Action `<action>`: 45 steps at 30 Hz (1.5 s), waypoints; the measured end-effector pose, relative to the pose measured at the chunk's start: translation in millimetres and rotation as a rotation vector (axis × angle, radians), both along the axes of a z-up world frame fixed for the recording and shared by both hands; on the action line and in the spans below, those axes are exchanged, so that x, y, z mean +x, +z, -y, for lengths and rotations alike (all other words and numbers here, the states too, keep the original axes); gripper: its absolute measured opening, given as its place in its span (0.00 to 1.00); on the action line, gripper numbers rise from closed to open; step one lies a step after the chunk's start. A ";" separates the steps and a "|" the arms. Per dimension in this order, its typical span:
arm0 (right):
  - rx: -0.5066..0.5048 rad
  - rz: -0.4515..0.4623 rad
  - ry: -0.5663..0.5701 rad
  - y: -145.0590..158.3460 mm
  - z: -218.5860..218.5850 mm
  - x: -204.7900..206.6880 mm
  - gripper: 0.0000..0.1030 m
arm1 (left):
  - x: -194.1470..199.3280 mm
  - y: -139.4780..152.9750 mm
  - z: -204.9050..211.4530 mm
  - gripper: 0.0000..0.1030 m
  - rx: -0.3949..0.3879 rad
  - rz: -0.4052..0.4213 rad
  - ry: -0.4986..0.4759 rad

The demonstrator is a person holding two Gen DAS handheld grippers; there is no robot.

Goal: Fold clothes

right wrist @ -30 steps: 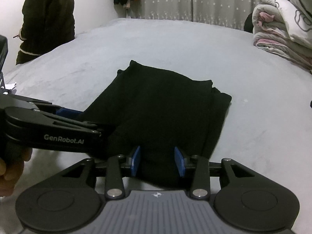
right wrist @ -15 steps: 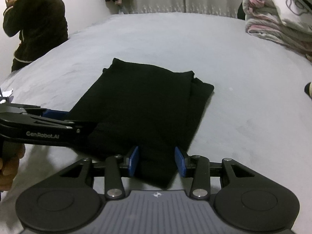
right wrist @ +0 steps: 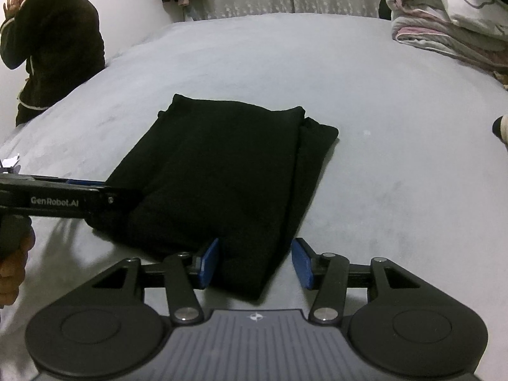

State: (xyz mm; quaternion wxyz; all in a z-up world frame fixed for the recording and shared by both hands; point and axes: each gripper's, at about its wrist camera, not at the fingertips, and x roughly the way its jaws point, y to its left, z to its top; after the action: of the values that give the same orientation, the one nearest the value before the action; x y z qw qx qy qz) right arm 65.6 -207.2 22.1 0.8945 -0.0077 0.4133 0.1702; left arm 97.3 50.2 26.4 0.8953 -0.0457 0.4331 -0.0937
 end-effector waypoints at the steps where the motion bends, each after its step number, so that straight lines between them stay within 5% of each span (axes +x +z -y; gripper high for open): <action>1: 0.002 -0.002 -0.002 0.2 0.3 0.1 0.48 | 0.1 -0.1 0.4 0.69 0.004 0.001 -0.001; 22: 0.056 -0.025 -0.058 6.1 11.9 0.4 0.53 | 9.1 5.2 -20.6 0.69 -0.060 -0.035 0.082; 27: 0.133 -0.037 -0.096 7.5 21.7 1.1 0.56 | 10.1 7.2 -25.0 0.70 -0.115 -0.044 0.086; 37: 0.333 -0.092 -0.151 3.5 36.2 5.6 0.77 | 13.5 1.5 -32.9 0.92 -0.288 -0.081 0.113; 45: 0.494 -0.128 -0.216 -1.8 45.0 6.0 0.82 | 15.1 1.4 -33.5 0.93 -0.344 -0.072 0.126</action>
State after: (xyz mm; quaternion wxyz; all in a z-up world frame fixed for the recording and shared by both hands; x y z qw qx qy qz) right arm 71.6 -252.2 20.3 0.8543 0.2652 0.4136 0.1698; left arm 112.4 83.7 27.8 0.8622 -0.2287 0.4388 -0.1084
